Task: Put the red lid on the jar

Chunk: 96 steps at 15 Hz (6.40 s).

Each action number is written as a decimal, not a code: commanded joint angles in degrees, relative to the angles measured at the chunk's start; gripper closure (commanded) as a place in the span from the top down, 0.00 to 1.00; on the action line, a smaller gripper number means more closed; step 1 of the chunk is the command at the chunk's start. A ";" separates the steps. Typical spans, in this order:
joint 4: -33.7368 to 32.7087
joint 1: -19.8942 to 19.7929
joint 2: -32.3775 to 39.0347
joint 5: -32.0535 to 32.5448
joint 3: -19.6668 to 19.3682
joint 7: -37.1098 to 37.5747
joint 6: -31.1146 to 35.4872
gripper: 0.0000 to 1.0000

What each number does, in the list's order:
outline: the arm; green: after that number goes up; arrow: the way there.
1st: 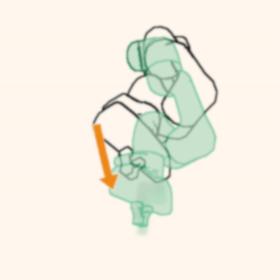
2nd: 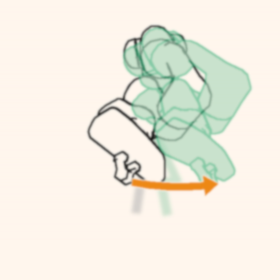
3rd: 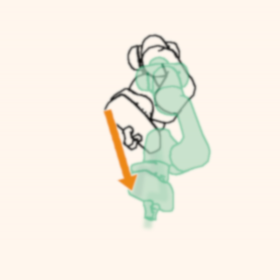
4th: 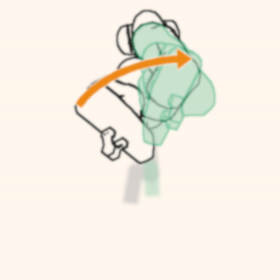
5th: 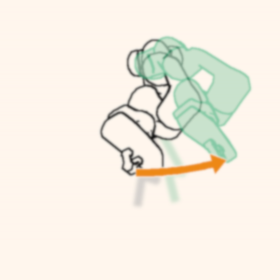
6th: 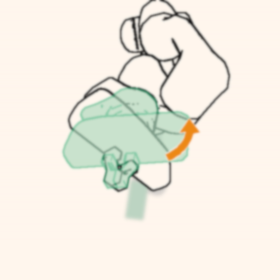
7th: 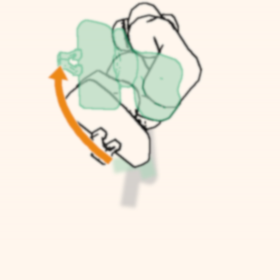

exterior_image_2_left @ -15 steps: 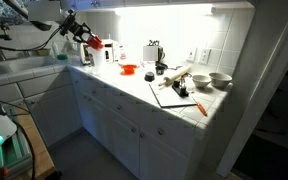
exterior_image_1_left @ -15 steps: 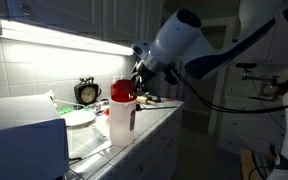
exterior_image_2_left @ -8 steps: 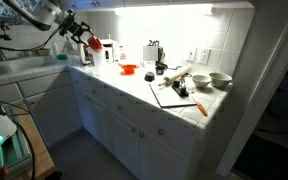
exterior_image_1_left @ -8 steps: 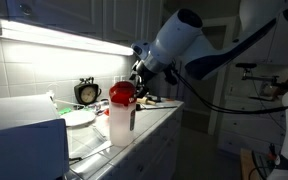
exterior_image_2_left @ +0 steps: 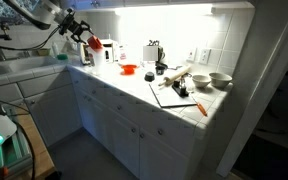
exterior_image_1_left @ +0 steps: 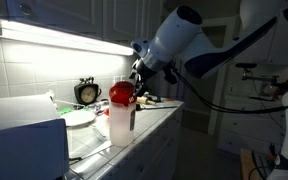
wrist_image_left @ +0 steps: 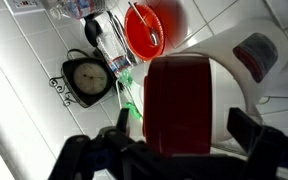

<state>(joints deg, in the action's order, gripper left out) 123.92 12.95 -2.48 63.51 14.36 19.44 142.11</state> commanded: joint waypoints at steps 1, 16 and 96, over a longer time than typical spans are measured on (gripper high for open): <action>-1.95 0.46 0.46 -8.17 -0.08 -5.78 -3.15 1.00; -8.88 0.14 4.05 -34.81 -0.57 -24.07 -6.61 1.00; -23.49 -0.78 12.62 -67.75 -0.84 -40.61 -19.20 1.00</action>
<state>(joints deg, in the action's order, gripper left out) 102.10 12.73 8.85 -2.02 12.84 -18.82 123.38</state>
